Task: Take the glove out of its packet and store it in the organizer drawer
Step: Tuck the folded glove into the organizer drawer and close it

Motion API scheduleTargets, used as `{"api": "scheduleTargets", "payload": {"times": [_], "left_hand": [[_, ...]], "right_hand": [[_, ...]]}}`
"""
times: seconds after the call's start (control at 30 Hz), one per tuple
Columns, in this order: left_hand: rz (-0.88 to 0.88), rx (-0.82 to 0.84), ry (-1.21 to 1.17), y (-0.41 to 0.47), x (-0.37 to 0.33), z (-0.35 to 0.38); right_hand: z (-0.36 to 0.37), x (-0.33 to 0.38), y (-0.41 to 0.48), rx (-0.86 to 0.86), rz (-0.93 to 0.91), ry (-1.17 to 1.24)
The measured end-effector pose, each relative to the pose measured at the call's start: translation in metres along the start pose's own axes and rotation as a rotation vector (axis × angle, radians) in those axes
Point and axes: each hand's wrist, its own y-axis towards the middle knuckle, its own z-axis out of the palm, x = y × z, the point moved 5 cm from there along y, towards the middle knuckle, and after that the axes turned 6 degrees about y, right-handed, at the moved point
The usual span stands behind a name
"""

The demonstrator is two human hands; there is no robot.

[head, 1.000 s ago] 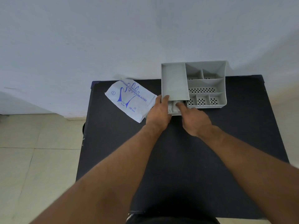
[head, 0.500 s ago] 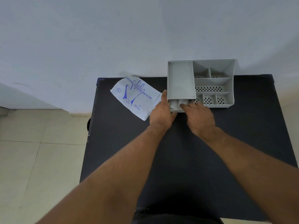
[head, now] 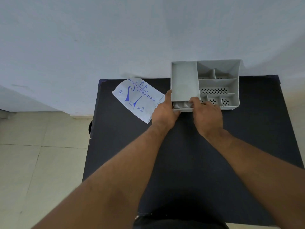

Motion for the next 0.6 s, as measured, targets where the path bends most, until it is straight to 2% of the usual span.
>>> {"api": "scheduleTargets", "payload": {"times": [0.17,0.3,0.47,0.6], "left_hand": [[0.006,0.004,0.017,0.005,0.003,0.0],[0.016,-0.015,0.056,0.006,0.001,-0.003],[0.044,-0.071,0.249,0.01,-0.008,-0.01],[0.055,-0.091,0.312,0.014,-0.013,-0.013]], "right_hand": [[-0.006,-0.001,0.002,-0.106,0.007,0.008],[-0.006,-0.008,0.007,-0.116,0.035,0.0],[-0.005,-0.012,0.016,-0.075,0.106,0.052],[-0.002,-0.02,0.023,-0.018,0.198,0.164]]}}
